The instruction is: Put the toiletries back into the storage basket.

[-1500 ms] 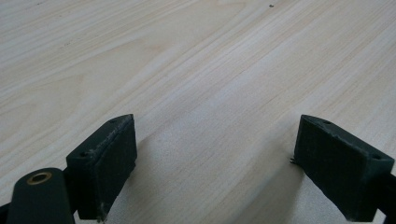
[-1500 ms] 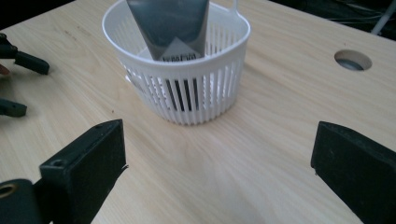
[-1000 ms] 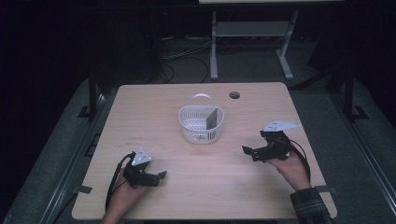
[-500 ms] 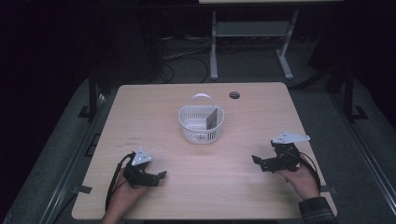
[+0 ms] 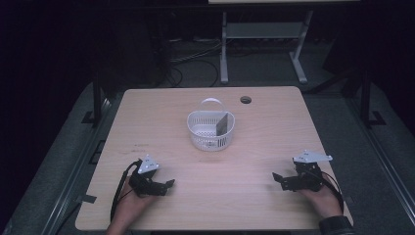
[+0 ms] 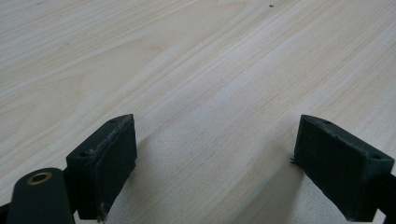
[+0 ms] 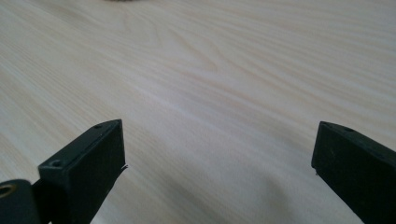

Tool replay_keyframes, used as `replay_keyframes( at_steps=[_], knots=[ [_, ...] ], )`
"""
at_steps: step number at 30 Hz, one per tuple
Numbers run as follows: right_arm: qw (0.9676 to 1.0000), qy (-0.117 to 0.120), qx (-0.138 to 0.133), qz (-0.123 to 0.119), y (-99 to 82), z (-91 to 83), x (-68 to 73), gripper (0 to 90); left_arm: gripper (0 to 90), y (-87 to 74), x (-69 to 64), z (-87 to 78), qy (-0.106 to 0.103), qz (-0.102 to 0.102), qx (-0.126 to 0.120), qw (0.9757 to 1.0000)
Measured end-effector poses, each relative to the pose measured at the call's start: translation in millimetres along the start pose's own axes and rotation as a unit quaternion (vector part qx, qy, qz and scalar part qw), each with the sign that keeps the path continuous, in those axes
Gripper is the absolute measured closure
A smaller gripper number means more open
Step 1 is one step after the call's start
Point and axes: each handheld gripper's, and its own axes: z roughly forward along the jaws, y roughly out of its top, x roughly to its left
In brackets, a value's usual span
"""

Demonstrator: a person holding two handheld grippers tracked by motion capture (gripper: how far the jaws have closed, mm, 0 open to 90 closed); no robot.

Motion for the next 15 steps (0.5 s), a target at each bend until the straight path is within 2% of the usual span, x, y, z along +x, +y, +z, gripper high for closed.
replay_keyframes(
  at_steps=[5,15],
  knots=[
    [0.9998,-0.008,0.019,-0.006,-10.7,2.5,0.2,2.5,12.2,0.0,0.0,0.0,0.000,0.000,0.000,1.0000],
    [0.9992,-0.022,0.032,-0.011,-16.4,6.1,0.5,2.6,12.2,-0.1,-0.1,-0.1,0.000,0.000,0.000,1.0000]
  ],
)
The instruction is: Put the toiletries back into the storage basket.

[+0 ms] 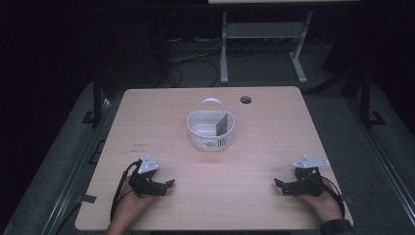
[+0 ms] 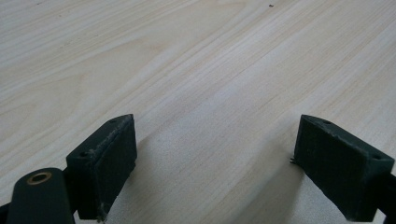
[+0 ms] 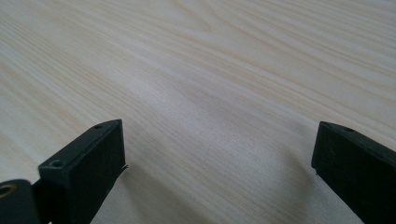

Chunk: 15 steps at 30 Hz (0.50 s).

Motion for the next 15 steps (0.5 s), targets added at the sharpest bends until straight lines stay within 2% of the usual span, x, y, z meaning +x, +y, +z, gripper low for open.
replay_keyframes(
  at_steps=[7,15],
  knots=[
    [0.9999,0.004,0.004,0.010,-1.9,3.4,-0.7,2.3,12.2,0.0,0.0,-0.1,0.000,0.000,0.000,1.0000],
    [0.9999,0.004,0.004,0.010,-1.9,3.4,-0.7,2.2,12.2,0.0,0.0,-0.1,0.000,0.001,0.000,1.0000]
  ],
)
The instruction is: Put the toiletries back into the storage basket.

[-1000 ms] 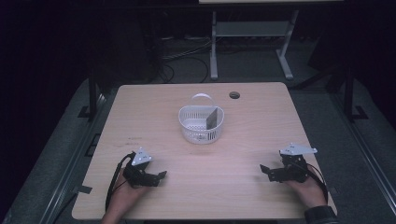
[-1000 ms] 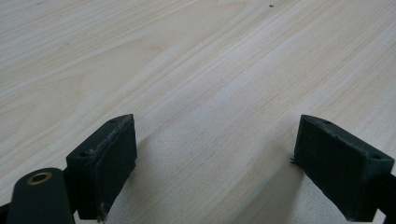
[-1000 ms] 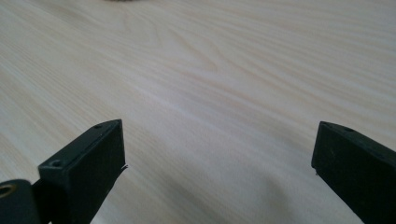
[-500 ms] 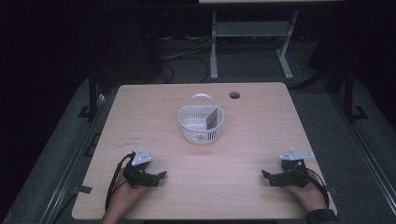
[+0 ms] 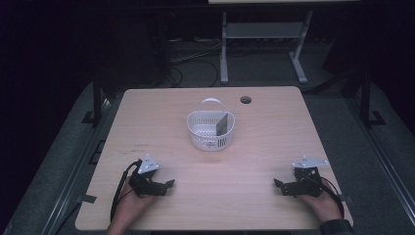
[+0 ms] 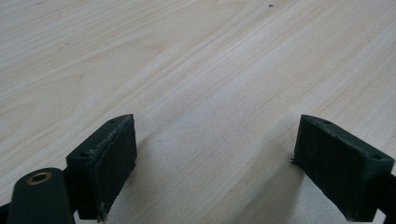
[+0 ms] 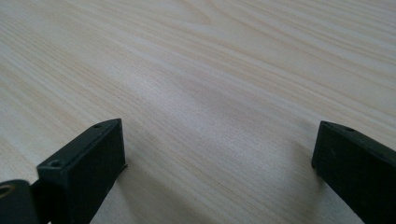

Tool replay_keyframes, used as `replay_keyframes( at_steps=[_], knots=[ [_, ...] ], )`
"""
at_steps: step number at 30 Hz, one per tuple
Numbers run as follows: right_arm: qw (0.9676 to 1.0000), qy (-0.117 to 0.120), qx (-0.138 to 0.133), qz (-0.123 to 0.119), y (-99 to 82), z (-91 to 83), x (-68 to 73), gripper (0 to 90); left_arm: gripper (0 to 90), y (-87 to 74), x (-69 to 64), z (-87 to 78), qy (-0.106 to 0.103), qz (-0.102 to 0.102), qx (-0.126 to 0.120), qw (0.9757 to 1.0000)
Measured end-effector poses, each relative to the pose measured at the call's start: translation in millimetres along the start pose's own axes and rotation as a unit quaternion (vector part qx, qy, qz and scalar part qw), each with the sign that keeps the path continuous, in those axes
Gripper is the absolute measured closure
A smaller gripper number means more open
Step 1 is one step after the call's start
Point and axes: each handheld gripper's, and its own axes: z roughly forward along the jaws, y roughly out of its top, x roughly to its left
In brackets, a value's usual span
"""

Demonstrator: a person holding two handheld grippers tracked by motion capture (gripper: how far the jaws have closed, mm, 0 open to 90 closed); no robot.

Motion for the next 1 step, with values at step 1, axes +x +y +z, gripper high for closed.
replay_keyframes(
  at_steps=[1],
  knots=[
    [1.0000,0.000,0.000,0.000,0.0,0.0,0.0,2.2,12.1,0.0,0.0,0.0,0.000,0.000,0.000,1.0000]
  ],
)
